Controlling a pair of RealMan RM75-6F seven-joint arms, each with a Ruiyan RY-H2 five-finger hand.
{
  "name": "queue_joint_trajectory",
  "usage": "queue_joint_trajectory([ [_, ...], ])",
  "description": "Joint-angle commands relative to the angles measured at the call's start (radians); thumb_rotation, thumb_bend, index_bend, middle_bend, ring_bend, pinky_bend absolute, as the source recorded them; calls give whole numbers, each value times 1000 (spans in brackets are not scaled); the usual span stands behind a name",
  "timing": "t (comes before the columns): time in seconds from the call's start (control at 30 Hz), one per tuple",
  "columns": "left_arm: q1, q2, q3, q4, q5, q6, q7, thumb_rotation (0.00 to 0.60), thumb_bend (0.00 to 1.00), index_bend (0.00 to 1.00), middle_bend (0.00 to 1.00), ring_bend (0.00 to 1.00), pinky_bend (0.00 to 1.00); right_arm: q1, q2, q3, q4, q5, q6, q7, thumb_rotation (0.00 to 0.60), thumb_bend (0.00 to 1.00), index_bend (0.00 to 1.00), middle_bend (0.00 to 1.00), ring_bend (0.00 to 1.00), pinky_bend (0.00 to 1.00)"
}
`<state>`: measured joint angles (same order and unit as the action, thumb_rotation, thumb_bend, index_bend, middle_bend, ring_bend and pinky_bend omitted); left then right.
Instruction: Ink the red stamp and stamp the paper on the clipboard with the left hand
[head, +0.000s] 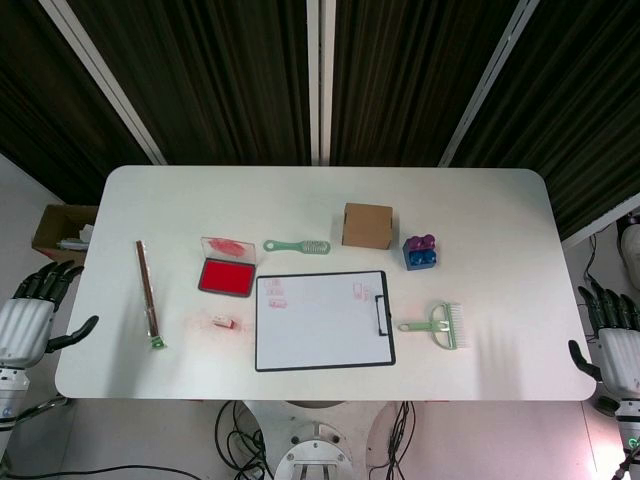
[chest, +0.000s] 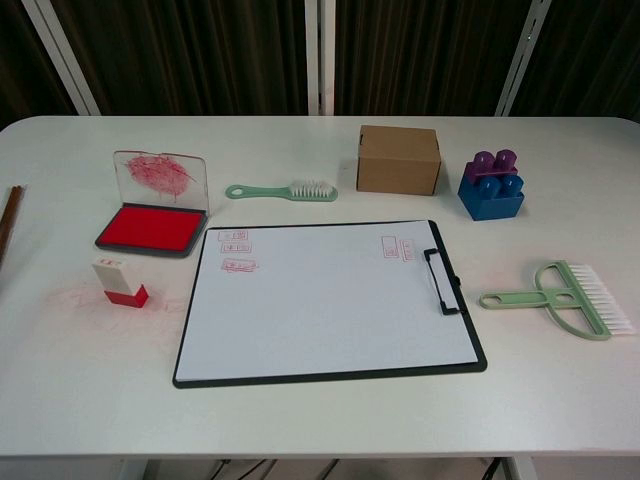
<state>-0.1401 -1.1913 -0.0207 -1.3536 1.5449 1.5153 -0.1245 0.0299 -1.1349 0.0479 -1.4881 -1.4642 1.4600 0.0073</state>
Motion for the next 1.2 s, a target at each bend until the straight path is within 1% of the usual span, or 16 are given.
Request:
queue_joint_trajectory([
  [0.03, 6, -15, -4, 25, 8, 17, -23, 0, 159, 119, 101, 86, 181, 2, -2, -1, 0, -1, -3, -6, 600, 284, 0, 0, 0, 0],
  [0.17, 5, -12, 6, 29, 11, -1, -24, 0, 159, 119, 101, 86, 180, 2, -2, -2, -2, -3, -3, -15, 600, 284, 0, 0, 0, 0],
  [0.3, 5, -1, 11, 12, 32, 9, -23, 0, 159, 119, 101, 86, 181, -2, 3, 0, -4, -3, 6, -8, 600, 284, 0, 0, 0, 0],
  [0.33, 3, 3, 14, 6, 43, 12, -28, 28, 162, 117, 101, 86, 181, -2, 5, 1, -5, -2, 7, -7, 600, 284, 0, 0, 0, 0],
  [0.37, -3, 8, 19, 3, 67, 17, -37, 98, 167, 113, 101, 86, 181, -3, 8, 3, -6, 1, 8, -5, 600, 284, 0, 0, 0, 0],
  [0.43, -17, 10, 30, 14, 102, 14, -20, 330, 187, 103, 101, 86, 184, -3, 13, 6, -10, 5, 7, -4, 600, 284, 0, 0, 0, 0],
  [0.47, -25, 12, 37, 13, 115, 3, -7, 459, 198, 102, 101, 86, 189, -2, 15, 7, -11, 6, 7, -3, 600, 284, 0, 0, 0, 0],
  [0.5, -33, 14, 41, 7, 125, -8, 2, 541, 204, 102, 100, 86, 197, -2, 16, 8, -13, 5, 8, -2, 600, 284, 0, 0, 0, 0],
  [0.57, -54, 20, 49, -21, 144, -38, 17, 600, 210, 102, 96, 86, 211, -1, 18, 8, -16, 0, 11, 1, 600, 284, 0, 0, 0, 0],
  [0.63, -74, 27, 55, -53, 157, -67, 40, 600, 212, 105, 93, 86, 215, 2, 18, 7, -17, -10, 13, 1, 600, 284, 0, 0, 0, 0],
  [0.8, -132, 23, 56, -169, 187, -151, 153, 600, 211, 135, 103, 89, 207, 12, 17, 8, -21, -30, 15, 0, 600, 285, 0, 0, 0, 0],
  [0.87, -151, 4, 51, -199, 196, -174, 197, 600, 212, 143, 129, 98, 207, 16, 17, 8, -25, -33, 12, -2, 600, 285, 0, 0, 0, 0],
  [1.0, -201, -55, 30, -242, 184, -252, 299, 600, 211, 235, 166, 106, 207, 20, 16, 9, -29, -29, 7, -6, 600, 285, 0, 0, 0, 0],
  [1.07, -219, -84, 15, -247, 164, -282, 348, 600, 212, 259, 185, 125, 209, 19, 21, 9, -33, -23, 4, -11, 600, 285, 0, 0, 0, 0],
  [1.13, -238, -120, 2, -234, 141, -315, 388, 600, 212, 279, 224, 186, 253, 17, 27, 10, -35, -19, 5, -10, 600, 285, 0, 0, 0, 0],
  [1.2, -250, -147, -7, -226, 105, -347, 401, 600, 212, 287, 257, 270, 381, 15, 31, 10, -35, -16, 6, -7, 600, 284, 0, 0, 0, 0],
])
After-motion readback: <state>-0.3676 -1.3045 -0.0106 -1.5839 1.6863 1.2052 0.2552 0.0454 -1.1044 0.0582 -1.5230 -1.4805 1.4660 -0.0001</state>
